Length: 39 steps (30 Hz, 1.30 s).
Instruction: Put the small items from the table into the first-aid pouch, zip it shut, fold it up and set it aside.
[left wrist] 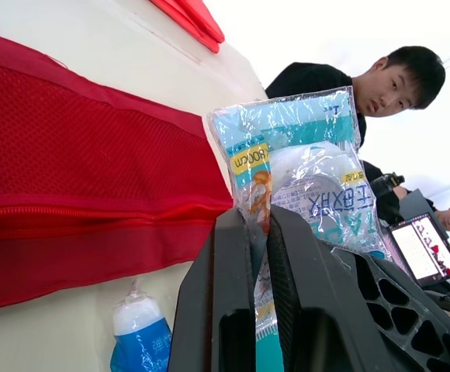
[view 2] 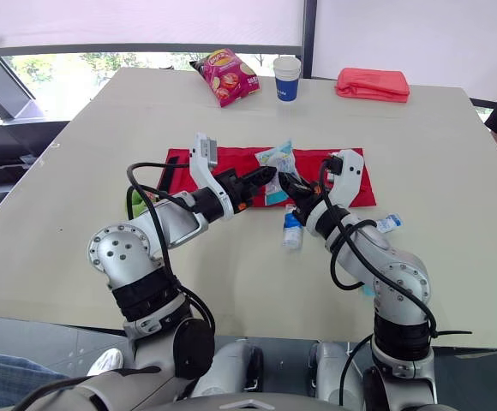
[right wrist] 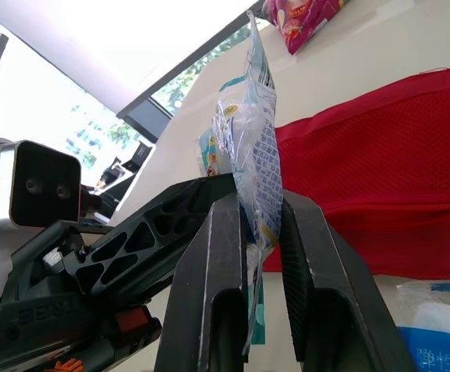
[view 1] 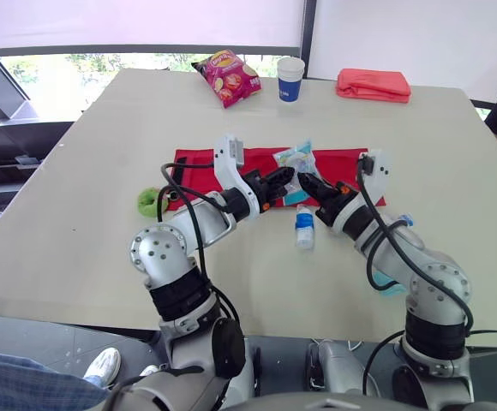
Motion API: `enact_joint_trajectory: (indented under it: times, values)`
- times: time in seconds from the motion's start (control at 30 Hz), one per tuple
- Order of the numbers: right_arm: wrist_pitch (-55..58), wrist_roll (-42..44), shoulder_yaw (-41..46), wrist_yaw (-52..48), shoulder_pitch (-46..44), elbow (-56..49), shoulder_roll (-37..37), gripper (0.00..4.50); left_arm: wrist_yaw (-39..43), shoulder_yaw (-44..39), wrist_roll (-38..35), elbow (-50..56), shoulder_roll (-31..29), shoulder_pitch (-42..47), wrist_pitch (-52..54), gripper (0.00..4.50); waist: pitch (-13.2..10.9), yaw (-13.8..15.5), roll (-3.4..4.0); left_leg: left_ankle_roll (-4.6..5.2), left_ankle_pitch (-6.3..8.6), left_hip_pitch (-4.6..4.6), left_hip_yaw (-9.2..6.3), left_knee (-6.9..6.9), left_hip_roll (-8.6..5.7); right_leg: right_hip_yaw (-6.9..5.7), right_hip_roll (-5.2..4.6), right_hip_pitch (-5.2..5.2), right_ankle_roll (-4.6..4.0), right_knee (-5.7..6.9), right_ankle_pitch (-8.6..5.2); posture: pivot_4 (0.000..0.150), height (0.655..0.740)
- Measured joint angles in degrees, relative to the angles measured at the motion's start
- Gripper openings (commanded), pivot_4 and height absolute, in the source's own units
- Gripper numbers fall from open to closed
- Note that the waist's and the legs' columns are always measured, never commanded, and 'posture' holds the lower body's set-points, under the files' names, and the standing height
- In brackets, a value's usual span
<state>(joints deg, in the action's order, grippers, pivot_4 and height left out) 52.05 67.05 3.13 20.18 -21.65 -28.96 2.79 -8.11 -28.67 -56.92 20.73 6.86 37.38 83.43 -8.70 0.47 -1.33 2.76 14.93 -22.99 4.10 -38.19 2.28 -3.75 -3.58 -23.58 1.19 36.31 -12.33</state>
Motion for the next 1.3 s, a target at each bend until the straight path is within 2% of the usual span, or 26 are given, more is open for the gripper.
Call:
enact_joint_trajectory:
  times: [0.03,0.17,0.3,0.33,0.37,0.4,0.43,0.47,0.53,0.57,0.63,0.67,0.73,0.77,0.83,0.97,1.03,1.3]
  values:
    - [-0.1,0.1,0.0,-0.1,0.0,0.0,0.1,0.07,0.0,-0.1,-0.4,0.0,-0.5,-0.1,0.0,0.94,0.0,0.0,0.0,0.0,0.0,-0.01,0.0,0.0,0.0,0.0,0.0,0.0,0.0,-0.02,0.0,0.15,0.74]
    - [-0.3,1.0,0.2,-1.6,0.0,0.0,1.8,0.07,1.7,0.1,-2.9,-0.2,-4.0,-1.1,0.1,2.55,0.0,0.0,0.01,0.0,0.0,-0.01,0.0,0.05,0.01,-0.01,0.0,-0.01,0.0,-0.04,0.0,0.15,0.74]
    - [0.3,3.7,2.3,-5.9,1.2,-0.3,8.6,0.07,10.2,3.7,-2.7,-0.8,-16.5,-3.5,-1.9,4.3,0.0,-0.3,0.06,-0.01,0.0,0.01,0.01,0.13,0.01,-0.01,0.0,-0.03,-0.15,-0.07,-0.08,0.15,0.74]
    - [0.4,4.7,3.3,-7.4,2.0,-0.4,11.0,0.07,15.1,5.9,-1.6,-0.8,-21.8,-5.3,-4.3,4.47,0.0,-0.5,0.07,-0.01,0.0,0.01,0.02,0.18,0.02,-0.01,0.0,-0.05,-0.19,-0.09,-0.1,0.15,0.74]
    - [0.7,5.9,4.9,-8.9,3.3,-0.4,13.9,0.07,21.0,8.2,0.7,-1.0,-28.4,-7.7,-7.4,4.47,-0.1,-0.7,0.1,-0.02,0.0,0.04,0.06,0.3,0.01,0.01,-0.03,-0.05,-0.29,-0.17,-0.09,0.15,0.74]
    - [0.9,6.1,5.6,-9.4,3.8,-0.4,14.9,0.07,22.9,8.7,1.7,-1.2,-30.4,-8.6,-8.6,4.47,-0.1,-0.8,0.11,-0.02,0.0,0.04,0.07,0.35,0.02,0.02,-0.04,-0.05,-0.35,-0.22,-0.06,0.15,0.74]
    - [1.3,6.9,6.2,-11.0,4.6,-0.4,16.8,0.07,28.9,11.8,4.9,-1.4,-35.3,-10.7,-13.8,4.47,-0.1,-0.9,0.12,-0.02,-0.01,0.04,0.09,0.42,0.01,0.01,-0.06,-0.08,-0.38,-0.3,-0.06,0.15,0.74]
    - [2.1,8.4,7.1,-13.8,6.2,-0.5,20.9,0.07,37.5,15.9,9.7,-2.6,-43.1,-14.0,-21.1,4.47,-0.1,-1.0,0.15,-0.03,0.0,0.1,0.17,0.63,0.02,0.03,-0.07,-0.09,-0.45,-0.44,-0.04,0.15,0.74]
    - [3.2,9.8,9.0,-17.6,8.5,-0.5,25.7,0.07,48.9,21.1,19.1,-7.5,-52.2,-17.9,-34.9,4.47,-0.1,-1.0,0.2,-0.04,0.0,0.12,0.28,0.87,-0.03,0.07,-0.24,-0.19,-0.5,-0.55,-0.05,0.15,0.74]
    - [3.4,10.1,9.4,-19.2,9.3,-0.5,27.6,0.07,52.9,23.2,23.0,-10.2,-55.2,-19.0,-40.8,4.47,-0.1,-1.0,0.21,-0.04,0.0,0.1,0.29,0.92,-0.02,0.06,-0.45,-0.25,-0.53,-0.57,-0.06,0.15,0.74]
    - [3.8,10.4,10.5,-20.9,10.2,-0.6,29.0,0.07,56.7,24.9,27.5,-14.3,-57.2,-19.6,-47.0,4.47,-0.1,-0.9,0.21,-0.04,0.0,0.02,0.29,1.01,0.01,0.1,-0.53,-0.33,-0.58,-0.62,-0.09,0.15,0.74]
    - [4.0,12.1,11.2,-24.3,11.4,-1.6,31.9,0.07,60.7,27.9,33.6,-22.3,-59.0,-18.4,-56.6,4.47,-0.1,-0.6,0.21,-0.03,0.0,-0.1,0.2,1.02,0.03,0.14,-0.55,-0.39,-0.59,-0.7,-0.1,0.15,0.74]
    - [3.9,12.7,11.7,-25.6,11.8,-2.0,33.0,0.07,61.6,29.2,36.8,-26.8,-59.6,-16.7,-60.8,4.47,-0.1,-0.4,0.2,-0.03,0.0,-0.15,0.16,1.02,0.04,0.11,-0.54,-0.41,-0.59,-0.73,-0.1,0.15,0.74]
    - [3.9,13.6,12.2,-27.0,12.4,-2.5,34.5,0.07,62.1,30.9,41.1,-33.6,-59.8,-13.2,-66.6,4.47,-0.1,0.2,0.17,-0.02,0.0,-0.24,0.14,1.0,0.04,0.05,-0.52,-0.47,-0.57,-0.75,-0.11,0.15,0.74]
    - [3.5,14.7,12.7,-27.6,12.8,-2.9,34.9,0.07,62.1,32.1,46.0,-40.0,-60.0,-9.1,-73.6,4.47,-0.1,0.4,0.1,-0.01,0.0,-0.48,0.09,0.92,0.05,-0.02,-0.55,-0.63,-0.58,-0.76,-0.09,0.15,0.74]
    - [1.8,17.2,12.4,-27.5,13.1,-4.4,34.3,0.07,61.8,36.2,54.2,-50.0,-56.8,-2.2,-85.5,4.47,-0.1,0.6,0.08,0.08,0.03,-0.74,0.12,0.8,-0.04,-0.05,-0.57,-0.77,-0.34,-0.76,0.08,0.15,0.74]
    - [1.0,17.9,11.8,-27.3,13.0,-5.6,34.3,0.07,61.2,37.7,56.8,-54.5,-53.8,0.1,-89.2,4.47,0.0,0.5,-0.05,0.11,0.05,-0.76,0.15,0.79,-0.06,-0.14,-0.43,-0.78,-0.28,-0.74,0.09,0.15,0.74]
    - [-1.0,18.2,10.7,-25.8,13.1,-6.0,34.3,0.07,59.4,38.4,61.4,-62.8,-49.2,6.2,-94.9,4.47,0.0,0.3,-0.1,0.13,0.04,-0.7,0.17,0.6,-0.05,-0.22,-0.29,-0.76,0.01,-0.52,0.05,0.15,0.74]
